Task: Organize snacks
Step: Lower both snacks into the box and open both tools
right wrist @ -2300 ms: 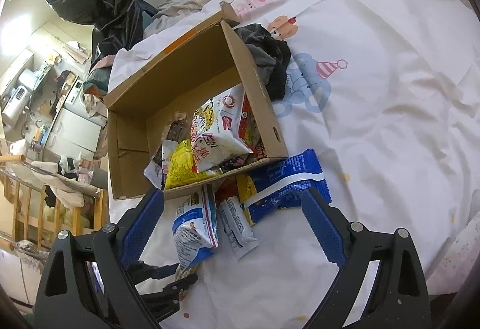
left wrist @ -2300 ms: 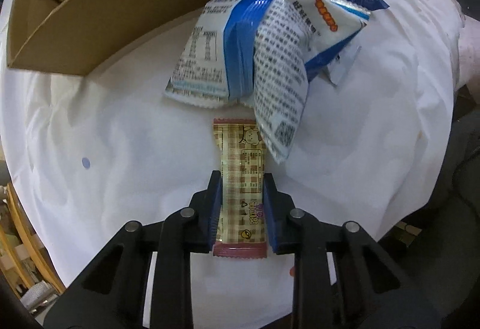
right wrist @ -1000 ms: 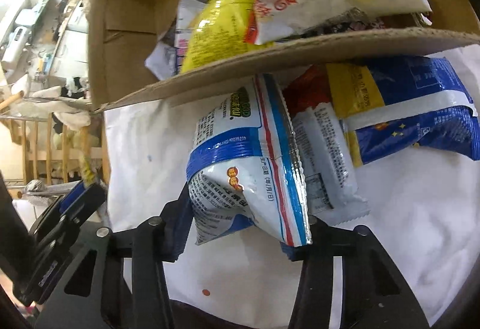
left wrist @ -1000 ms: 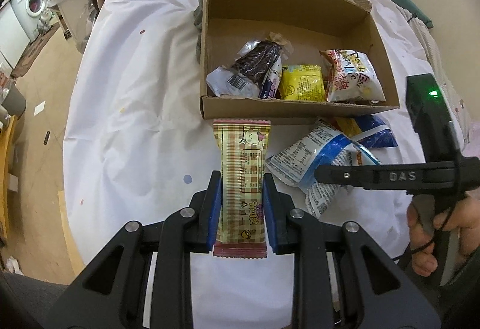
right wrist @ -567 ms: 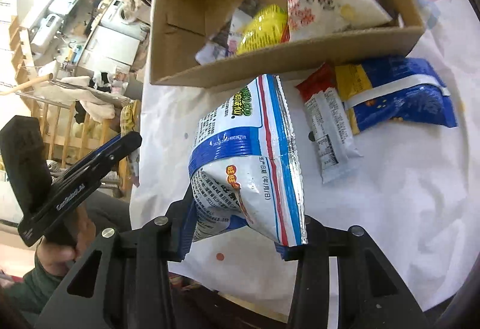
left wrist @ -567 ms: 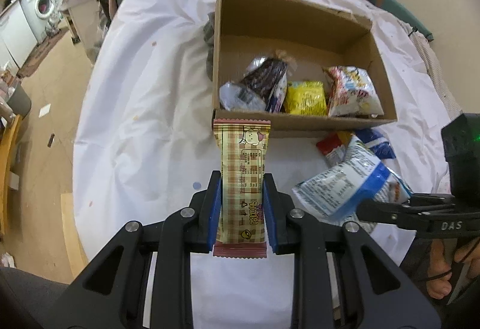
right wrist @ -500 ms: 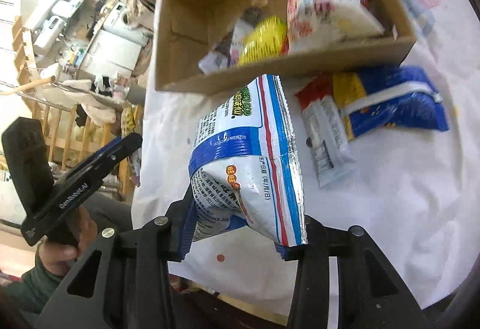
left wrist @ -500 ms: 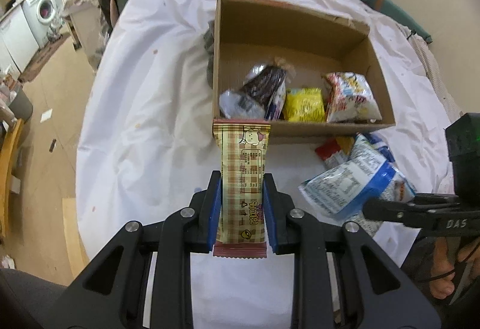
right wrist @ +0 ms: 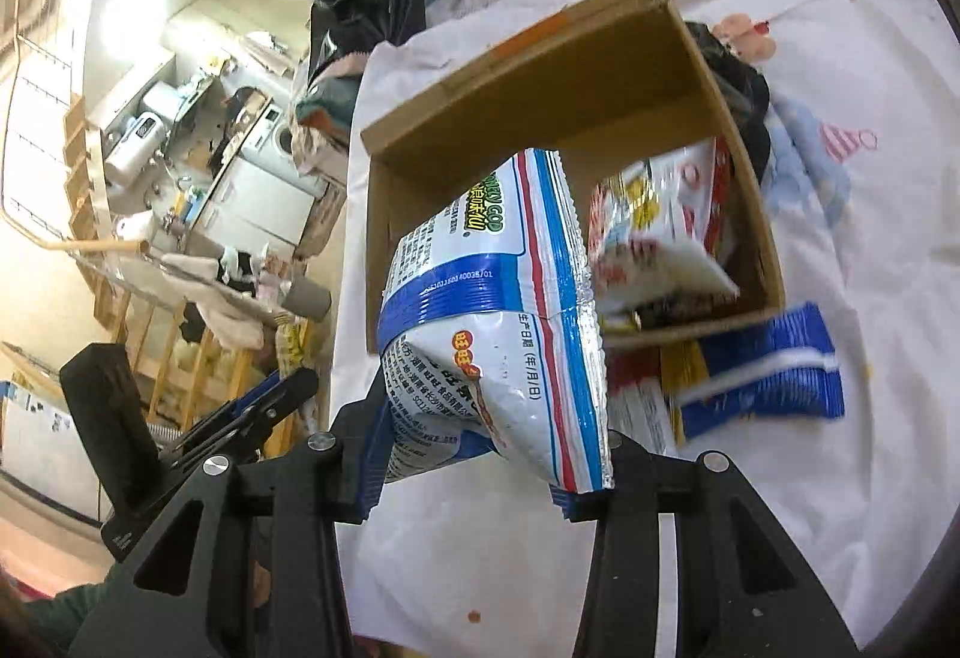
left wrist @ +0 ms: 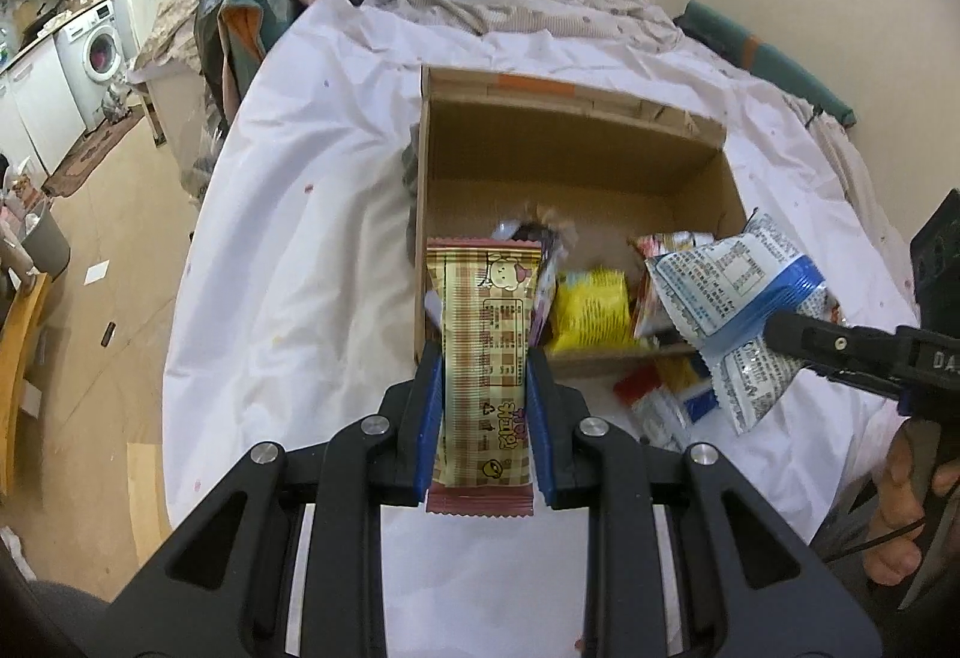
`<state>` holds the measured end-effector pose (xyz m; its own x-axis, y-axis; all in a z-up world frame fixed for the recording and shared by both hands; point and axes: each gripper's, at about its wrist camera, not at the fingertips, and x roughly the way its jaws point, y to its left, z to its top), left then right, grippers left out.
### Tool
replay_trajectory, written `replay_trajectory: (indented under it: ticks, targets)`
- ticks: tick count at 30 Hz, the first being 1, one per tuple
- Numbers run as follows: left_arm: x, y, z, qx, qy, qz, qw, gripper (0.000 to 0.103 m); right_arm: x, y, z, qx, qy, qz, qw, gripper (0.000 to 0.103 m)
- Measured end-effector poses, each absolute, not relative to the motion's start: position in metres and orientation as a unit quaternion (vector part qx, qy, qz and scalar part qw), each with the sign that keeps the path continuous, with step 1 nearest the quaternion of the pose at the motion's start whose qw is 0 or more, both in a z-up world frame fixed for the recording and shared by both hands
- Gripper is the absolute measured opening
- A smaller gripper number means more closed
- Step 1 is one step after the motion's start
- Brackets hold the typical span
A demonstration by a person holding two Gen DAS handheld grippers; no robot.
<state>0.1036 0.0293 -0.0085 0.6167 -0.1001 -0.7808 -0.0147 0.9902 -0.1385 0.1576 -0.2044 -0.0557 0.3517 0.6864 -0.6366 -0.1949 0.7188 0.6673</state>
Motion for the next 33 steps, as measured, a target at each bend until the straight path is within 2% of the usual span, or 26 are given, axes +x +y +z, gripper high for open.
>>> replay_trajectory:
  ticks: [6, 14, 33]
  targets:
    - [0.134, 0.031, 0.001, -0.064, 0.432, -0.026, 0.899, 0.022, 0.174, -0.212, -0.055, 0.267, 0.487, 0.271, 0.786, 0.045]
    - [0.169, 0.027, -0.001, -0.057, 0.431, -0.029, 0.9, 0.022, 0.199, -0.207, -0.061, 0.241, 0.497, 0.255, 0.794, 0.046]
    - [0.207, 0.02, -0.038, -0.059, 0.458, -0.047, 0.886, 0.022, 0.235, -0.189, -0.076, 0.229, 0.51, 0.255, 0.789, 0.049]
